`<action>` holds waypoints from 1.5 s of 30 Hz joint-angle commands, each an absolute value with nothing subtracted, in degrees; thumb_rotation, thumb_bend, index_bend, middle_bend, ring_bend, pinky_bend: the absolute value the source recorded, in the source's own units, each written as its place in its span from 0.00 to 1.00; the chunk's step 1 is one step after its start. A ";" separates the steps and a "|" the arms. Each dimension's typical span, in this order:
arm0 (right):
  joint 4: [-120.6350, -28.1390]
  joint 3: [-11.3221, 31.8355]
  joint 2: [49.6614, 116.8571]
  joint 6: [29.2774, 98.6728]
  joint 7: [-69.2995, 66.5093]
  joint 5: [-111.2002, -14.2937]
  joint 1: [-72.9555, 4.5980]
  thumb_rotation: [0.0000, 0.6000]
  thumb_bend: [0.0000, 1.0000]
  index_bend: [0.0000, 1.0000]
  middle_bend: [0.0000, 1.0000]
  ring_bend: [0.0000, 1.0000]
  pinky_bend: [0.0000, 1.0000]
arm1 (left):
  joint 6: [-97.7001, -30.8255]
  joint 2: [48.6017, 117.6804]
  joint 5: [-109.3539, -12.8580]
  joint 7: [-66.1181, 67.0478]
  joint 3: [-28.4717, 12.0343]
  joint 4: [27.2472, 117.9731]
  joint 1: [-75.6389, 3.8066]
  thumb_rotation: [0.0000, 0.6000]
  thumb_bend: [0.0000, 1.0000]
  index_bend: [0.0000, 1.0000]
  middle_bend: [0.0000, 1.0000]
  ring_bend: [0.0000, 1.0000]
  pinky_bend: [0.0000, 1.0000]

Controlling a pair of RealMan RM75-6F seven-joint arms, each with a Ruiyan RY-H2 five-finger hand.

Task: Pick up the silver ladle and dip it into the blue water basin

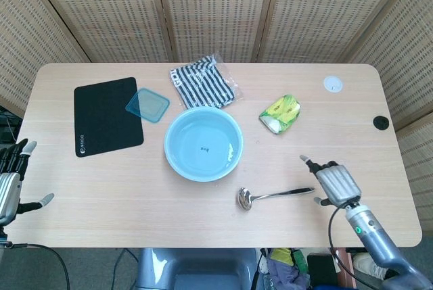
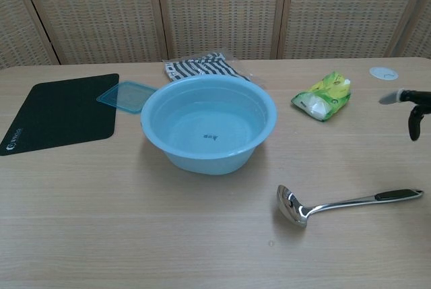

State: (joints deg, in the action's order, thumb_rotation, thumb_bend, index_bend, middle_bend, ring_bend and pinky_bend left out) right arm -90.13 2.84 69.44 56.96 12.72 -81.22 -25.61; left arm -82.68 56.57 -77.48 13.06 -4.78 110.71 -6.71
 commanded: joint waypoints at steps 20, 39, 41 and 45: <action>-84.13 2.08 80.05 48.15 26.15 -68.17 -31.38 1.00 0.34 0.35 0.93 0.95 1.00 | -81.40 57.24 -75.96 14.68 -4.70 110.56 -7.69 1.00 0.00 0.00 0.00 0.00 0.00; -76.00 1.39 88.36 51.00 28.36 -65.00 -30.53 1.00 0.30 0.42 0.94 0.95 1.00 | -81.24 57.58 -75.81 15.45 -4.33 110.66 -7.96 1.00 0.00 0.00 0.00 0.00 0.00; -75.45 1.48 88.70 50.85 28.33 -64.59 -30.58 1.00 0.30 0.43 0.94 0.95 1.00 | -81.33 57.51 -75.68 15.29 -4.39 110.65 -7.92 1.00 0.00 0.00 0.00 0.00 0.00; -75.23 1.63 88.78 50.84 27.87 -64.22 -30.53 1.00 0.30 0.44 0.94 0.95 1.00 | -81.41 57.40 -75.71 15.00 -4.40 110.66 -7.89 1.00 0.00 0.00 0.00 0.00 0.00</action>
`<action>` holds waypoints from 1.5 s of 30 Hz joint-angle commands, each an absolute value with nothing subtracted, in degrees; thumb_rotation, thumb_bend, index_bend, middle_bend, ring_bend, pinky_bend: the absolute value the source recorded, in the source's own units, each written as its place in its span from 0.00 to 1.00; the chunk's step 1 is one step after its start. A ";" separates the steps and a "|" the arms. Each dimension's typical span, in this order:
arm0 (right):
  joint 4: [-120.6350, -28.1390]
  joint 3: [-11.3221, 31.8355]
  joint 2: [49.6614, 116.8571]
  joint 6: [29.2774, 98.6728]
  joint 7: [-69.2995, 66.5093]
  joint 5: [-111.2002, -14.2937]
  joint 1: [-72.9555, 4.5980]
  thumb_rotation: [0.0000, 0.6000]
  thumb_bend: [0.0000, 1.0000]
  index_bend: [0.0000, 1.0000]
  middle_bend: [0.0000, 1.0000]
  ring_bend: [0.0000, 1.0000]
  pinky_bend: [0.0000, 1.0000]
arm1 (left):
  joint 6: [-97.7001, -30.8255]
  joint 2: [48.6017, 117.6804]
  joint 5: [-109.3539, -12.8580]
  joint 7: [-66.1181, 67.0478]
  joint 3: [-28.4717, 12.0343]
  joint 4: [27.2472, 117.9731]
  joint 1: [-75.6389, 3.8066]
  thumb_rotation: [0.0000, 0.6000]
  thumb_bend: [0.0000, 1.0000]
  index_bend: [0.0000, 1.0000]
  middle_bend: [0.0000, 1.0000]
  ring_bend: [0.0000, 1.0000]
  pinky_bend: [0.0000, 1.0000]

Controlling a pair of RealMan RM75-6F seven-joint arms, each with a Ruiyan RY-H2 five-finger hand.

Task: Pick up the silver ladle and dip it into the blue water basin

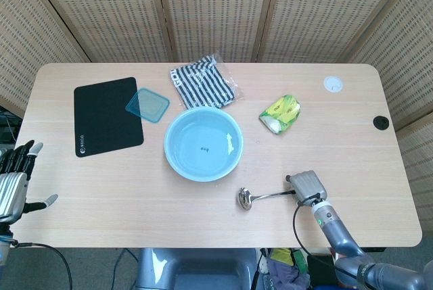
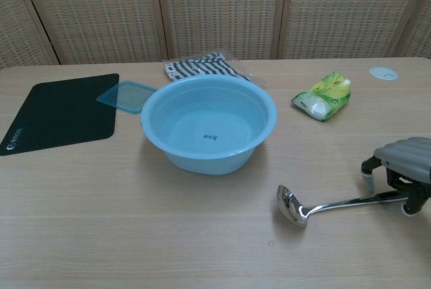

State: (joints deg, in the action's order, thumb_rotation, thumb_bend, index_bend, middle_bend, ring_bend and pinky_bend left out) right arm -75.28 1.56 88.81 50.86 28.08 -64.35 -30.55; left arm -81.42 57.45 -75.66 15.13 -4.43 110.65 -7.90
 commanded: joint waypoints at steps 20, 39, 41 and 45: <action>-71.13 0.82 91.38 50.65 28.03 -63.85 -30.29 1.00 0.31 0.55 0.94 0.95 1.00 | -81.32 57.22 -75.88 14.57 -4.15 110.68 -7.95 1.00 0.00 0.00 0.00 0.00 0.00; -78.35 1.50 84.68 50.37 17.75 -68.26 -29.53 1.00 0.84 0.84 0.96 0.97 1.00 | -80.90 57.10 -75.93 14.22 -3.96 110.76 -8.13 1.00 0.00 0.00 0.00 0.00 0.00; -79.66 1.16 82.95 50.60 15.02 -70.18 -29.22 1.00 0.84 0.85 0.97 0.97 1.00 | -80.89 57.04 -76.04 14.01 -3.93 110.76 -8.11 1.00 0.00 0.00 0.00 0.00 0.00; -81.42 0.51 79.75 52.25 9.02 -74.38 -28.24 1.00 0.85 0.85 0.97 0.97 1.00 | -80.91 56.88 -76.38 13.68 -3.82 110.81 -8.07 1.00 0.00 0.00 0.00 0.00 0.00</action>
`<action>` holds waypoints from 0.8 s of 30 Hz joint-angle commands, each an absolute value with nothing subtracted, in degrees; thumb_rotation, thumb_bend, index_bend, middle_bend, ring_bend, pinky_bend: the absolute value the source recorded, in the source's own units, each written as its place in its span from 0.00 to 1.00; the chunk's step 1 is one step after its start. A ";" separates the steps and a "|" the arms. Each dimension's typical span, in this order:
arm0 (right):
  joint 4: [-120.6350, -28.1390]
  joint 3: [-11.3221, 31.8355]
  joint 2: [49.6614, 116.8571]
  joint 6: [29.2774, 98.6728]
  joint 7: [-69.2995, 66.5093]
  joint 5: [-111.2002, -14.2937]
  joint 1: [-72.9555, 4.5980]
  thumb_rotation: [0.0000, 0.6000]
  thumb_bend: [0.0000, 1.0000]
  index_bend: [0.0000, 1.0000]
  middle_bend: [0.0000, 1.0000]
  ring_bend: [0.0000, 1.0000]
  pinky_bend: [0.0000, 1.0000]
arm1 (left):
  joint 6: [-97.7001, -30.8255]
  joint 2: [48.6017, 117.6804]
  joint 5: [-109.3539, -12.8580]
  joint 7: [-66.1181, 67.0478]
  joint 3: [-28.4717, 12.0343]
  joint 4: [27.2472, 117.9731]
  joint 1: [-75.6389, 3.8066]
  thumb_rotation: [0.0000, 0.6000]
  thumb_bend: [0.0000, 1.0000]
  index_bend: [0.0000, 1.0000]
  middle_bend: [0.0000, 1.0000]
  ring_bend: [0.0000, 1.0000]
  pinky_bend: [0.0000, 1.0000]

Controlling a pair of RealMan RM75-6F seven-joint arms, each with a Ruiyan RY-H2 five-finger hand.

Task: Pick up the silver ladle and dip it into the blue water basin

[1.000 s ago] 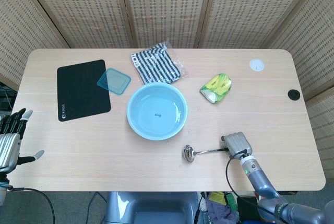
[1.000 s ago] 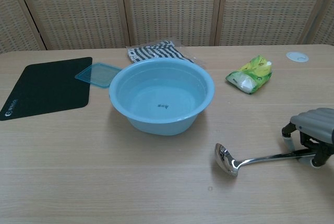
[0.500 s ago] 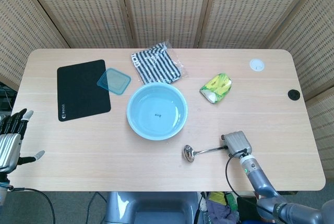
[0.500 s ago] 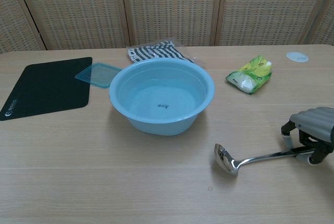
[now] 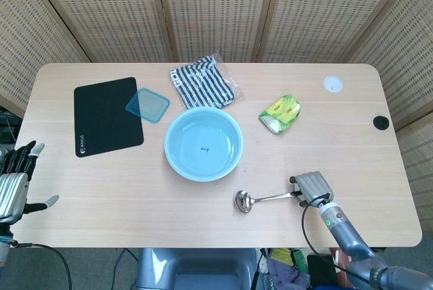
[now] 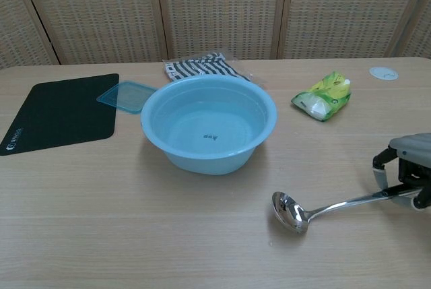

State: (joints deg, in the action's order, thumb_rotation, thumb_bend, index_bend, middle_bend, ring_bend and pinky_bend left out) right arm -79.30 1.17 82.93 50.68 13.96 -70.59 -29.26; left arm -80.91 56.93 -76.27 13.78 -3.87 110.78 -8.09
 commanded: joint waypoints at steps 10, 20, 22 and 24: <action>-86.31 -1.07 71.45 54.73 -2.44 -80.41 -26.40 1.00 0.85 0.85 0.97 0.97 1.00 | -80.81 56.90 -76.89 13.73 -3.51 110.92 -8.07 1.00 0.00 0.00 0.00 0.00 0.00; -88.92 -1.69 65.83 57.56 -8.85 -84.87 -25.52 1.00 0.85 0.85 0.97 0.97 1.00 | -80.61 57.19 -76.66 14.29 -3.47 110.89 -8.23 1.00 0.00 0.00 0.00 0.00 0.00; -89.83 -1.66 64.88 57.61 -9.14 -85.29 -25.66 1.00 0.85 0.85 0.97 0.97 1.00 | -80.63 57.23 -76.59 14.33 -3.50 110.91 -8.25 1.00 0.00 0.00 0.00 0.00 0.00; -91.12 -1.46 63.59 56.97 -9.38 -85.46 -26.23 1.00 0.85 0.85 0.97 0.97 1.00 | -80.64 57.25 -76.52 14.40 -3.51 110.90 -8.25 1.00 0.00 0.00 0.00 0.00 0.00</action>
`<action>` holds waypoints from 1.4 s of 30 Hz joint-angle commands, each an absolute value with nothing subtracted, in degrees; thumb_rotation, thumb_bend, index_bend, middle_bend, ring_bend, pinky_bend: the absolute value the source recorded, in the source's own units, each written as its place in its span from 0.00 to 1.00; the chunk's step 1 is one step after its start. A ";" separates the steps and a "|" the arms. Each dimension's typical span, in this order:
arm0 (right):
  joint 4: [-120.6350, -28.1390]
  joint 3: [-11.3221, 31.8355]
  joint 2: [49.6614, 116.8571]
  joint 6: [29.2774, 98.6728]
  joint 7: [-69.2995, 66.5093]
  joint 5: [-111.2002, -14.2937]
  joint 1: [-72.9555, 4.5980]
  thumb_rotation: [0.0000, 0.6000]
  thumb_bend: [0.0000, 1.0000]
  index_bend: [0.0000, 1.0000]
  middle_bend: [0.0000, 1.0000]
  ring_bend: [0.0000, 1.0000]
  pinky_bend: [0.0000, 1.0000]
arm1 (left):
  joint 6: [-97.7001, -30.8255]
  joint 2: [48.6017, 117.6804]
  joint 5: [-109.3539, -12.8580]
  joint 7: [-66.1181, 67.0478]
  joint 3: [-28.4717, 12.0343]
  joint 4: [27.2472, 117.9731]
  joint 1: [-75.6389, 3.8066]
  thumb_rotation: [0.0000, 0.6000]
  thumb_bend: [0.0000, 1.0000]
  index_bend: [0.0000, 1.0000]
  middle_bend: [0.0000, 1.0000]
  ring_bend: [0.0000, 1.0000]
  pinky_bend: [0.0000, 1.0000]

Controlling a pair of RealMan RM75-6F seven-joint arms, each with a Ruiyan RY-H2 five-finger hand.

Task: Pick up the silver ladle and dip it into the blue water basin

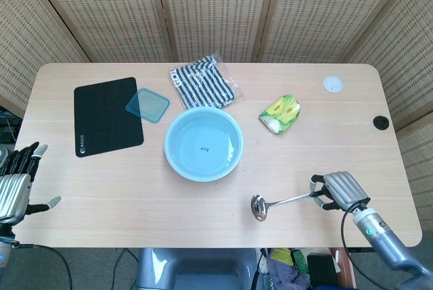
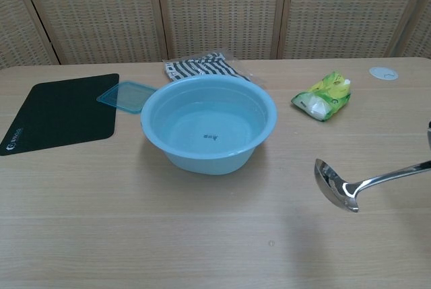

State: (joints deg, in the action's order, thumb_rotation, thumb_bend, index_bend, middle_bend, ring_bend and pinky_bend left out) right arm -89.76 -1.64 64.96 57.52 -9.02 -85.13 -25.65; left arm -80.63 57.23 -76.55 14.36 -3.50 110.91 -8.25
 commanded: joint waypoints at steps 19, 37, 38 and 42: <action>-99.06 11.83 59.37 43.06 21.06 -51.40 -47.35 1.00 0.85 0.85 0.97 0.97 1.00 | -79.00 57.26 -75.30 13.95 -3.76 110.49 -9.11 1.00 0.00 0.00 0.00 0.00 0.00; -84.96 9.88 80.98 58.98 59.55 -8.45 -75.04 1.00 0.85 0.85 0.97 0.97 1.00 | -76.47 57.10 -71.83 12.95 -4.70 109.49 -10.49 1.00 0.00 0.00 0.00 0.00 0.00; -83.67 9.89 82.44 59.94 61.31 -7.27 -75.97 1.00 0.85 0.85 0.97 0.97 1.00 | -76.24 57.04 -71.60 12.80 -4.77 109.46 -10.61 1.00 0.00 0.00 0.00 0.00 0.00; -81.05 9.60 85.84 62.10 64.09 -8.53 -77.49 1.00 0.85 0.86 0.97 0.97 1.00 | -75.53 56.83 -71.11 12.32 -4.85 109.35 -10.94 1.00 0.00 0.00 0.00 0.00 0.00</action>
